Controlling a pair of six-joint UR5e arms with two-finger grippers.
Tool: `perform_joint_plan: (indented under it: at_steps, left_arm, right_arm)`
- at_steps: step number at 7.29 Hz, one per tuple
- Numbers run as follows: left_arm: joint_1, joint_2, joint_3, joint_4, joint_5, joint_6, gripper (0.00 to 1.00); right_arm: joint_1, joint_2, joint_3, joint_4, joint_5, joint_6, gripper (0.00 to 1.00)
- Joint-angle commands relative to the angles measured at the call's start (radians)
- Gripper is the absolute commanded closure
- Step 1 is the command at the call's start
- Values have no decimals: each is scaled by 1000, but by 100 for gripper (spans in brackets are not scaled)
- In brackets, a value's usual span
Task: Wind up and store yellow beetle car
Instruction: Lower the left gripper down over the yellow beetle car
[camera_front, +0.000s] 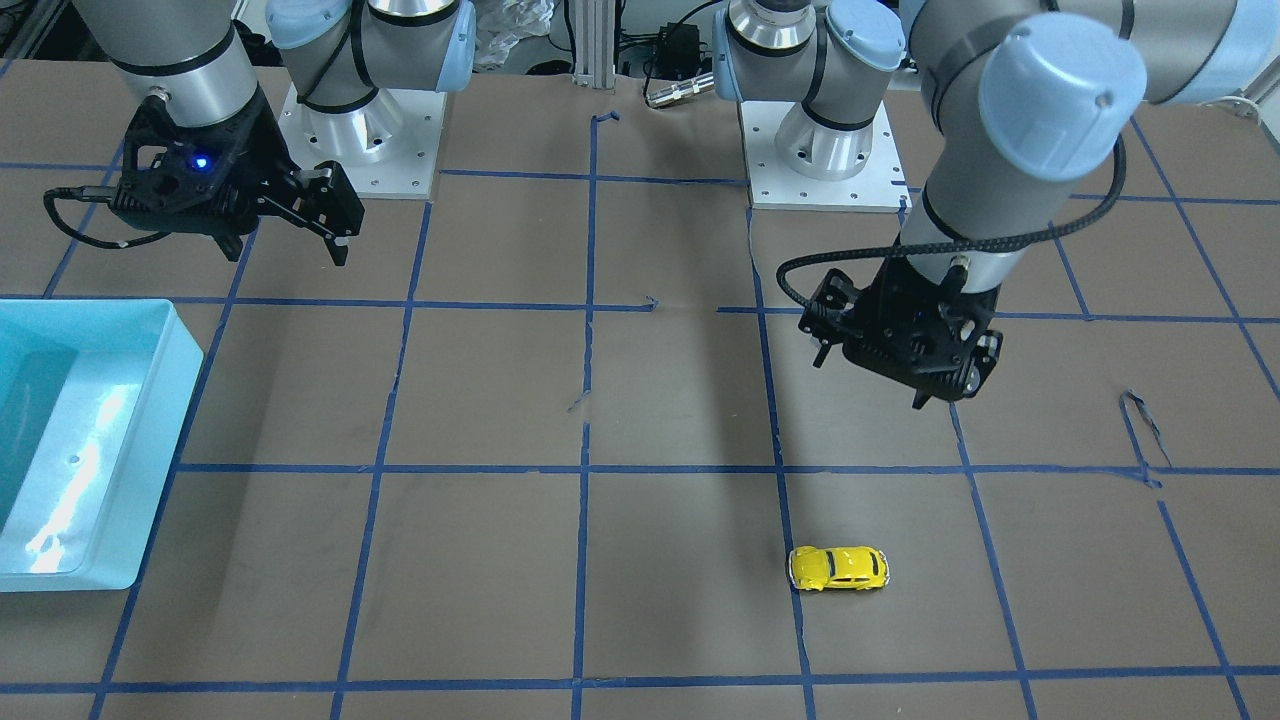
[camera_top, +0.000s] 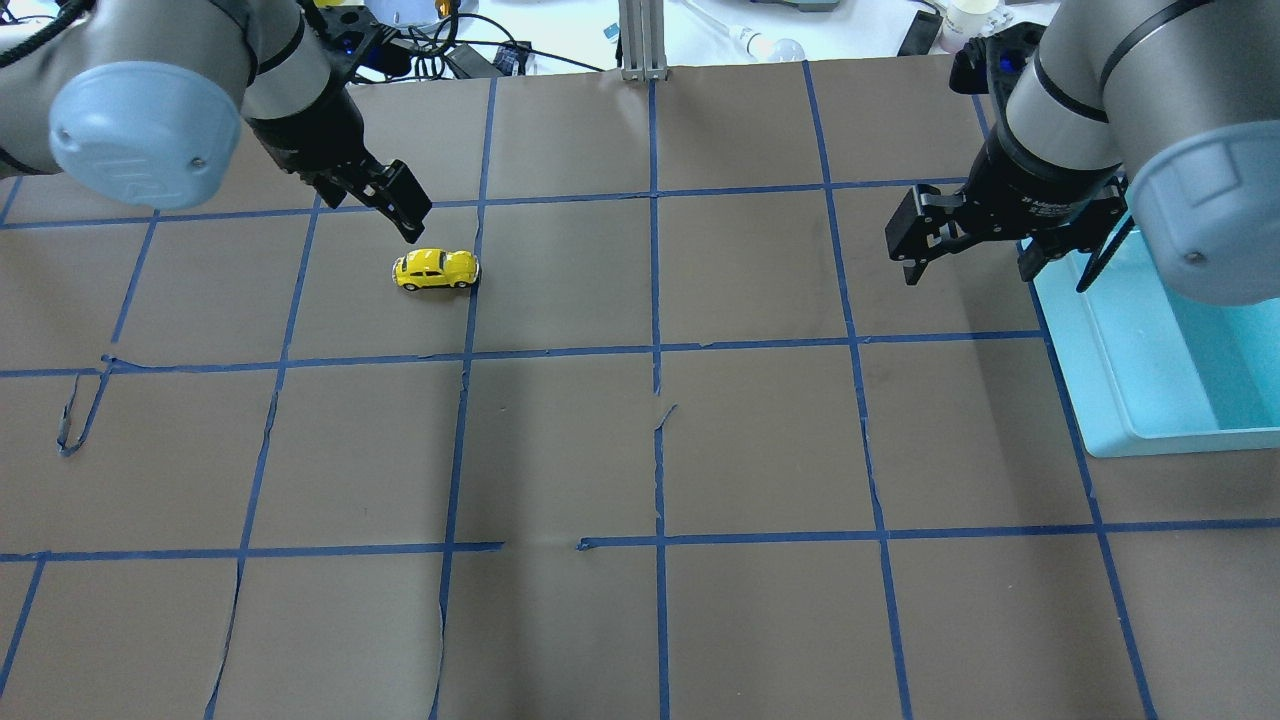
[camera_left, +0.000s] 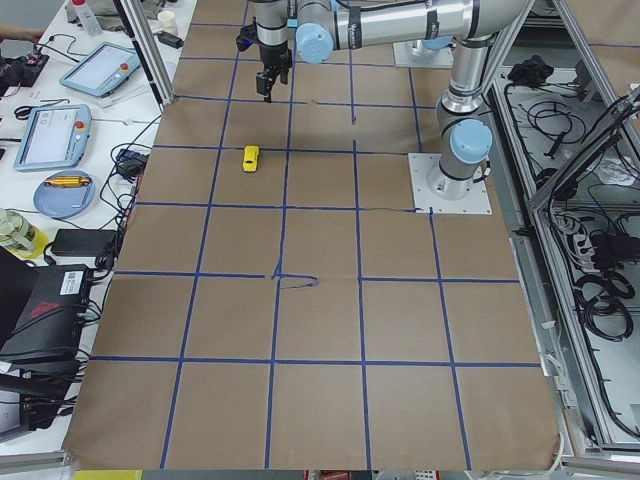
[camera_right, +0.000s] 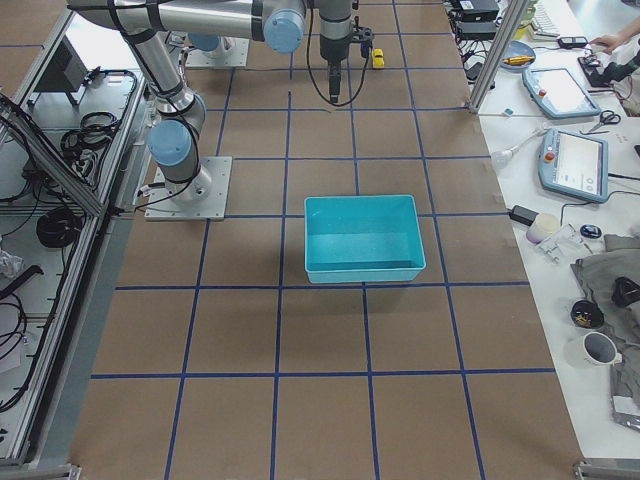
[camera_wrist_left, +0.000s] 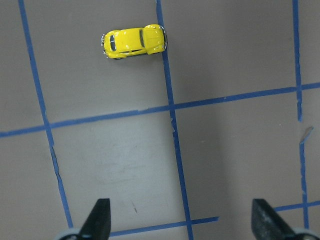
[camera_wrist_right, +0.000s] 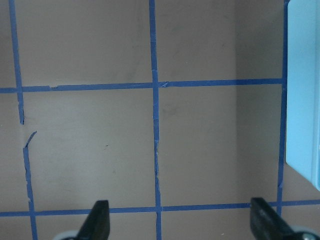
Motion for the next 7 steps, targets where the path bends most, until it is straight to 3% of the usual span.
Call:
perform_joint_plan:
  at_steps: [1,4,7]
  left_arm:
    - [6,-133,46,114,1,433,0]
    - [53,-241,57,155,2,931,0]
    - [53,-351,68,170,-1,1083,0]
  right_arm:
    - [0,1,-2,0,1,2,0]
    - [0,1,-1,0,1,4,0]
    - [-1,1,-2,0,-1,2,0]
